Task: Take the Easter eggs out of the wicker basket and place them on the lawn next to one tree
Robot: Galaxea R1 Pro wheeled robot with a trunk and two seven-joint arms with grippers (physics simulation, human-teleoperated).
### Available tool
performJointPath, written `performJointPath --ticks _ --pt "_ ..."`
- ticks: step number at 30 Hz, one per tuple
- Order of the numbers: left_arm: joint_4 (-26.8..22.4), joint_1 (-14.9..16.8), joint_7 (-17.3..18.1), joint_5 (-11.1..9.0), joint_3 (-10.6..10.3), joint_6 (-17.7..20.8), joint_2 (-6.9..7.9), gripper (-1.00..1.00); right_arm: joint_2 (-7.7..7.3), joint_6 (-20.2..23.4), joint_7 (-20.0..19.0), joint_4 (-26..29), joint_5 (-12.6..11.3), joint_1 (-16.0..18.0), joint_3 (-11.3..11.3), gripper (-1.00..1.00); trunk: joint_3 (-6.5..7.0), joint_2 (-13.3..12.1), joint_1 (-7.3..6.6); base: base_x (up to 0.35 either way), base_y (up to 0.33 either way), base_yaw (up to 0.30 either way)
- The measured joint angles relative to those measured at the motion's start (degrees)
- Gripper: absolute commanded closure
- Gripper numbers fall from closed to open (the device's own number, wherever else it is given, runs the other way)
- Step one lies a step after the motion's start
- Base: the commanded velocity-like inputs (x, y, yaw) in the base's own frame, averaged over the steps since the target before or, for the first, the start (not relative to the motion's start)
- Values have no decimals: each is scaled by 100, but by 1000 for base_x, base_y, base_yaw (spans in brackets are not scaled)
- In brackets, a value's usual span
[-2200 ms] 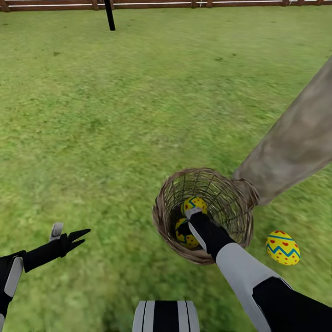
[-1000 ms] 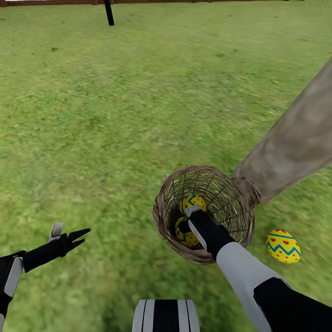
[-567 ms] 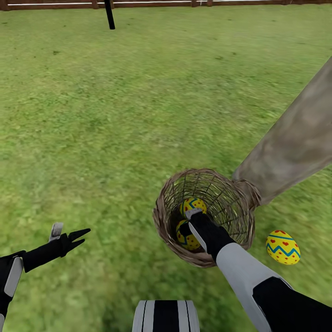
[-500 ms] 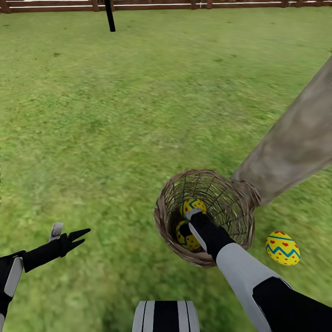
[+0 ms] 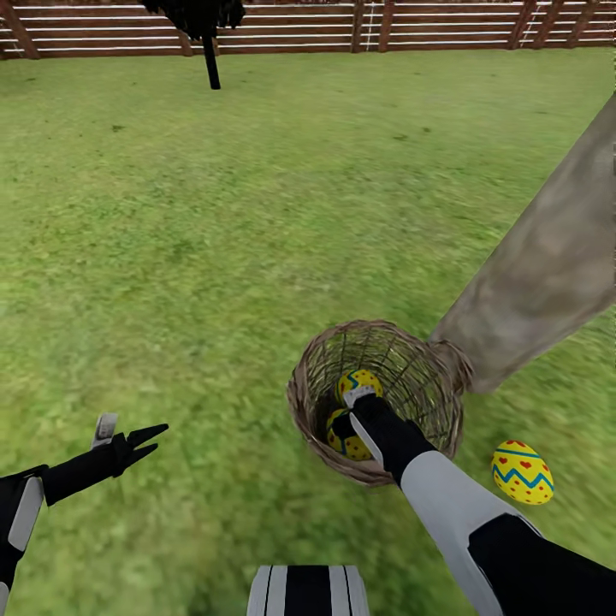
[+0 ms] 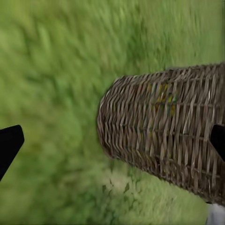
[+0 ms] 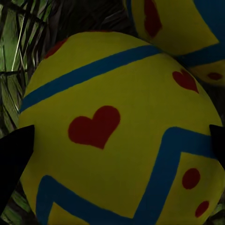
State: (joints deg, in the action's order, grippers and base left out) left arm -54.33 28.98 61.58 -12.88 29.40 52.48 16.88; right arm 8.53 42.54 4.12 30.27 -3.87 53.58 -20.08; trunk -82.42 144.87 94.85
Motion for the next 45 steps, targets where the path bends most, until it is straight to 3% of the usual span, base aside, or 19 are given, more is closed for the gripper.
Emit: performJointPath --ticks 45 --pt "0 0 0 -1 -8 -3 0 -100 1 1 10 9 18 0 0 100 998 -60 -116 0 0 0"
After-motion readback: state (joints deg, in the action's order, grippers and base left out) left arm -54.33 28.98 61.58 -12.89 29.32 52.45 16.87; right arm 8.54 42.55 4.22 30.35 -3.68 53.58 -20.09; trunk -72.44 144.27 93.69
